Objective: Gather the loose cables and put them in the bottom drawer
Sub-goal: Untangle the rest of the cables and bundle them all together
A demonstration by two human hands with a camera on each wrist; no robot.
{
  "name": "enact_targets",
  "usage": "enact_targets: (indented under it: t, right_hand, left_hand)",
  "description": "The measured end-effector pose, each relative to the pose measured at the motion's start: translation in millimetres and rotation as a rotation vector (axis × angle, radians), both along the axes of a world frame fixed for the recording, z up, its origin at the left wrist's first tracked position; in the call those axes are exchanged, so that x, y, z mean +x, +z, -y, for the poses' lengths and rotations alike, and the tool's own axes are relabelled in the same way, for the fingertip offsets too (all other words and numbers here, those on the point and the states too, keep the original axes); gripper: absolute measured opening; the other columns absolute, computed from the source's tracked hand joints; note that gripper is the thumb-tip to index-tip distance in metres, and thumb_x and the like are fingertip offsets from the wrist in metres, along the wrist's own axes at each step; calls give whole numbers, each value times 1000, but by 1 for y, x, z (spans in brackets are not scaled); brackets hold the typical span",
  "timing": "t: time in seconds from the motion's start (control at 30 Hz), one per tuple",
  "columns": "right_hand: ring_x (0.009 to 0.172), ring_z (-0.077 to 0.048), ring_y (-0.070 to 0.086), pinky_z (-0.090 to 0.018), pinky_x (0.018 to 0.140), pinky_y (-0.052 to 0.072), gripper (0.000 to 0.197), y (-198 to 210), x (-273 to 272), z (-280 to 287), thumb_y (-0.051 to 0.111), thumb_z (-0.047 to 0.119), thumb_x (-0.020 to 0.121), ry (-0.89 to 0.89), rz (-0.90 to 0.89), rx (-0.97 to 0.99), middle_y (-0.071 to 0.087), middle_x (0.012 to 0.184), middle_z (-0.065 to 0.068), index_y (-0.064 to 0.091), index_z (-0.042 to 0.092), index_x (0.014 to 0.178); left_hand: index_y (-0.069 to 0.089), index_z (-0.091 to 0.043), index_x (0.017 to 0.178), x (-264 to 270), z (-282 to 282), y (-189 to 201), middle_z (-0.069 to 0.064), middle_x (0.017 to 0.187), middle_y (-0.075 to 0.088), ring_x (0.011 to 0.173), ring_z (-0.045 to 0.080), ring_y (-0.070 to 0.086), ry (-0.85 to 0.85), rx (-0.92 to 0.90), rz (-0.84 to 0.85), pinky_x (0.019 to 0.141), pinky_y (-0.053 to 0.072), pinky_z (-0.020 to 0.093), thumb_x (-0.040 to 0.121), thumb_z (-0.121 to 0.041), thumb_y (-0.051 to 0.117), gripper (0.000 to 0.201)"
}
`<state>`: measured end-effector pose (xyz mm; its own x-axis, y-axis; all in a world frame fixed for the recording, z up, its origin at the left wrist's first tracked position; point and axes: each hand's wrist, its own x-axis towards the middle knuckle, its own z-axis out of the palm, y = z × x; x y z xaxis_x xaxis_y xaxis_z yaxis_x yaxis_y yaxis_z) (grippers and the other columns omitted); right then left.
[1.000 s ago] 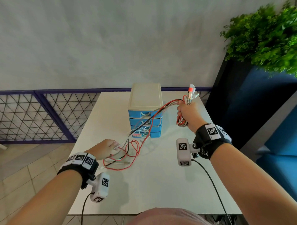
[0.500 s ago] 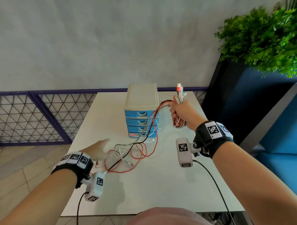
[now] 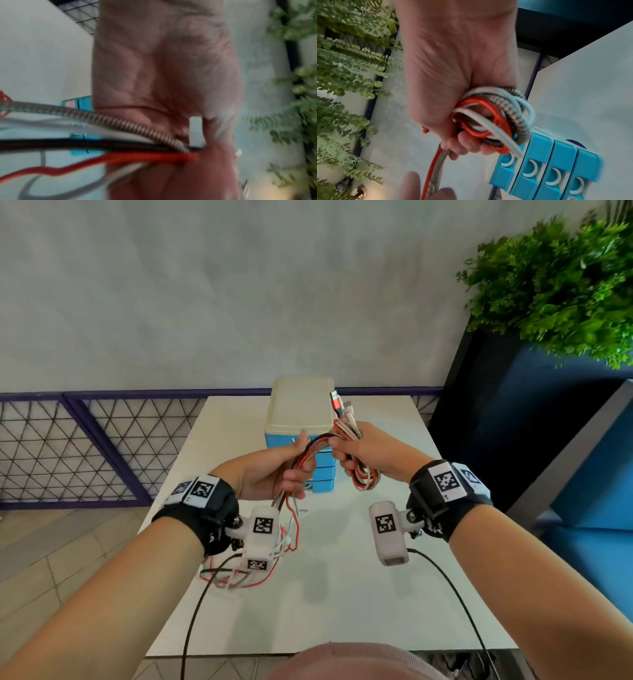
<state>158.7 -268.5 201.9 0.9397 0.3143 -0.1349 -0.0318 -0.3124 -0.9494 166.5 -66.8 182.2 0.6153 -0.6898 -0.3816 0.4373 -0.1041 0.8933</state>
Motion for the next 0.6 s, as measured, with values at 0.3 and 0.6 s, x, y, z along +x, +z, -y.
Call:
enact_targets:
  t: [0.3, 0.6]
  right_hand:
    - [59, -15, 54, -35, 68, 54, 19, -26, 4, 2, 54, 28, 97, -159, -35, 77, 55, 71, -4, 55, 10, 94]
    - [70, -20, 64, -29, 64, 53, 53, -27, -6, -24, 38, 50, 98, -90, -346, 469, 66, 79, -9, 62, 3, 102]
  left_hand:
    - [45, -20, 71, -8, -9, -10, -8, 57, 30, 50, 8, 34, 118, -118, 13, 69, 45, 24, 96, -46, 37, 37]
    - [50, -18, 93, -33, 40, -1, -3, 77, 55, 72, 14, 53, 311, 468, 765, 67, 44, 28, 102, -37, 30, 29]
